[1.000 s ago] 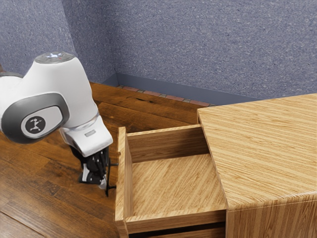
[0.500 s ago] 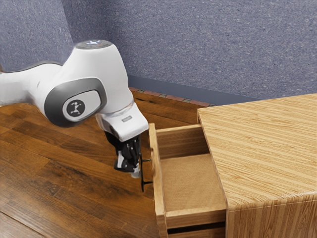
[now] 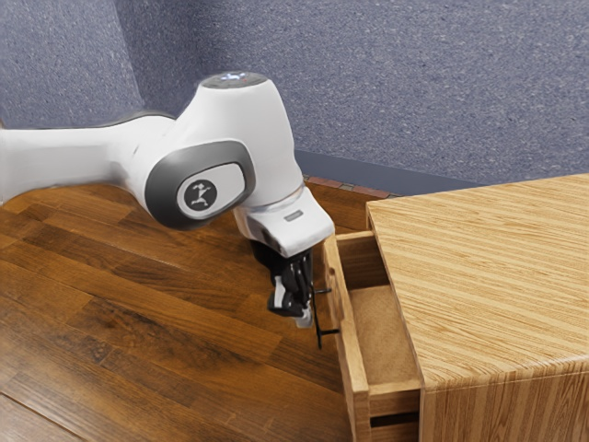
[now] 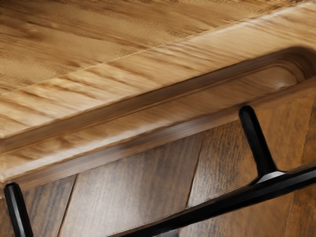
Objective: Push the drawer handle with one arm to close the drawer
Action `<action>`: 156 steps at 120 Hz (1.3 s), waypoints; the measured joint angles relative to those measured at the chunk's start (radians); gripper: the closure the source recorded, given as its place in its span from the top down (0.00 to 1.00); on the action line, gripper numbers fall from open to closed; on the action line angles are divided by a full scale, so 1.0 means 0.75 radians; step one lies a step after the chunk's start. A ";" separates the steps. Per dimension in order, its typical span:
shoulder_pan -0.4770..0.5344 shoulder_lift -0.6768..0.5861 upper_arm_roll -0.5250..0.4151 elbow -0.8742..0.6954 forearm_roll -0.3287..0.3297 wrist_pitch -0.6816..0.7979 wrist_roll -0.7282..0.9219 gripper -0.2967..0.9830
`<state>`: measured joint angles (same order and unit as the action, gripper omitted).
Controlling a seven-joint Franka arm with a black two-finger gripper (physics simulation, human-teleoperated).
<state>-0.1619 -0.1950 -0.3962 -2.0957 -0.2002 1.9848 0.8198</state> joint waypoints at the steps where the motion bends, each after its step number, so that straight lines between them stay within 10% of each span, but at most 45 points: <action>1: 0.000 0.005 -0.001 0.004 0.000 0.002 -0.002 0.15; 94: 0.031 0.251 -0.119 0.233 0.120 0.120 -0.215 0.15; 128: 0.200 -0.073 -0.109 0.152 0.119 -0.024 -0.278 0.16; 156: 0.461 0.047 0.018 0.424 0.126 -0.250 -0.349 0.48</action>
<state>0.1838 -0.1600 -0.3828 -1.7780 -0.1058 1.7970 0.5578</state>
